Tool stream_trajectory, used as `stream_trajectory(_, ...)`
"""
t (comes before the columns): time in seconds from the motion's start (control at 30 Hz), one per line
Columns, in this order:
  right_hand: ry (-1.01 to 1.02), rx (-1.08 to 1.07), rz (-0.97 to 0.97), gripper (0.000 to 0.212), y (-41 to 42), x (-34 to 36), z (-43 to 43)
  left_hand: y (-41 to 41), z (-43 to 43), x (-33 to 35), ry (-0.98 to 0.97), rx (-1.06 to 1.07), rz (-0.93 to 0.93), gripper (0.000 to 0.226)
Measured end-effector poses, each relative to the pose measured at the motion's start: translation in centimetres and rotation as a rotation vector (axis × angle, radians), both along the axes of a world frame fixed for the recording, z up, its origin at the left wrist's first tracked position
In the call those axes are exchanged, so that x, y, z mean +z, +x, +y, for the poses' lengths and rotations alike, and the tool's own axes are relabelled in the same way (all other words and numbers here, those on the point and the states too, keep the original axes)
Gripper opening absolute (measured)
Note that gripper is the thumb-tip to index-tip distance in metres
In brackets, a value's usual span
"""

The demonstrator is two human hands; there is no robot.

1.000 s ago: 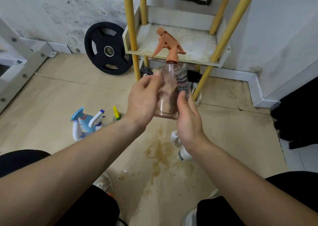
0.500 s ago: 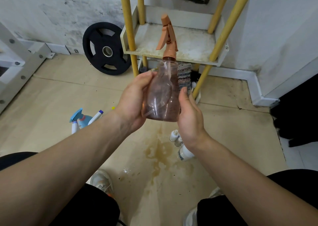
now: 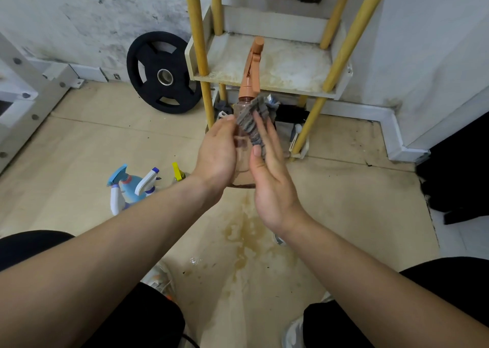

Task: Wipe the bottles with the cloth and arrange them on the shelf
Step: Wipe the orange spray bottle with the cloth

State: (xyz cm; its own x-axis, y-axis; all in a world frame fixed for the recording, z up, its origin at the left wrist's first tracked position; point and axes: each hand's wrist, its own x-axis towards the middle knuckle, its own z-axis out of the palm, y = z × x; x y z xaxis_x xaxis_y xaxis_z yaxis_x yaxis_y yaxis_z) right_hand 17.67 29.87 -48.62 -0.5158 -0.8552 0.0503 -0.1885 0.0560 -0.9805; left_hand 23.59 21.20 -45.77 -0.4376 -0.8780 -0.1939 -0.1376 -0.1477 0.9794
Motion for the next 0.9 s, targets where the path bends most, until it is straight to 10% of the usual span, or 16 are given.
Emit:
stream_trajectory(0.27,-0.084,-0.143,-0.537,0.024,-2.9,0.7,-0.2,0.9,-1.1,0.6,0.191,-0.124,0.062,0.026)
stream_trajectory(0.47,-0.021,-0.164,-0.670,0.054,-2.5,1.2,-0.2,1.1,-0.7,-0.6,0.378,-0.184,0.327,0.045)
stream_trajectory(0.73,-0.081,-0.063,-0.491,0.026,-2.5,2.0,0.2,0.3,0.2,0.5,0.200,-0.089,0.214,0.030)
stream_trajectory(0.9,-0.059,-0.044,-0.145,0.044,-0.7,1.2,0.0,0.0,0.3,0.2,-0.009,0.003,0.082,0.027)
